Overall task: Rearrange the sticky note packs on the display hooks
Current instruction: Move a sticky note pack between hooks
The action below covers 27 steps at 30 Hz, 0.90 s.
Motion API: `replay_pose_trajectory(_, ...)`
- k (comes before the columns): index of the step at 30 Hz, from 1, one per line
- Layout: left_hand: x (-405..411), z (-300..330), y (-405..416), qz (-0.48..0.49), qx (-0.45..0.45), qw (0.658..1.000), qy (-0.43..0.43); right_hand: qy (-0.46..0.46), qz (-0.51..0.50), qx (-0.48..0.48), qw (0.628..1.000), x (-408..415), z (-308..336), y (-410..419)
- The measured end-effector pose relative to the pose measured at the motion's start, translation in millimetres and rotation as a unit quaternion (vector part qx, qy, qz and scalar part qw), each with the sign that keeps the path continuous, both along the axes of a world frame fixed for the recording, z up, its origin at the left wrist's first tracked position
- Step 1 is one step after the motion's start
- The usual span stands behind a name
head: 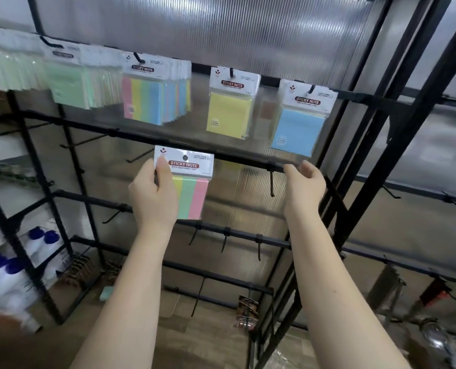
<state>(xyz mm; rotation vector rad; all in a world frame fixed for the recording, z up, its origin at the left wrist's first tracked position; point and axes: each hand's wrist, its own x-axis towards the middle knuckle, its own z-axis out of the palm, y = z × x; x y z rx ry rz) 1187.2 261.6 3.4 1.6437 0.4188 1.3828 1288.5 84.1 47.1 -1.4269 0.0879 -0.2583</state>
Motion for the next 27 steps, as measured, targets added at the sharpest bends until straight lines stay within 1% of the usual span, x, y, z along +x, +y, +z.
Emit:
replay_pose_trajectory(3, -10, 4, 16, -0.003, -0.007, 1.000, -0.004, 0.005, 0.020, -0.034, 0.999, -14, -9, 11)
replay_pose_trajectory(7, -22, 8, 51, -0.022, -0.022, 1.000, -0.001, -0.007, 0.054, -0.109, 0.993, -33, -17, 41)
replay_pose_trajectory(10, -34, 14, 82, -0.061, -0.023, 0.998, 0.017, -0.023, 0.074, -0.164, 0.983, -47, -23, 71)
replay_pose_trajectory(13, -47, 19, 115, -0.109, -0.005, 0.993, 0.036, -0.041, 0.082, -0.225, 0.970, -65, -30, 104)
replay_pose_trajectory(16, -59, 26, 147, -0.139, 0.016, 0.989, 0.042, -0.037, 0.079, -0.279, 0.956, -82, -40, 134)
replay_pose_trajectory(20, -70, 35, 177, -0.171, 0.032, 0.983, 0.055, -0.011, 0.053, -0.319, 0.946, -102, -48, 159)
replay_pose_trajectory(24, -70, 43, 190, -0.204, 0.033, 0.975, 0.076, 0.007, 0.037, -0.358, 0.933, -113, -51, 172)
replay_pose_trajectory(27, -65, 46, 193, -0.225, 0.035, 0.971, 0.064, 0.009, 0.039, -0.379, 0.924, -112, -49, 176)
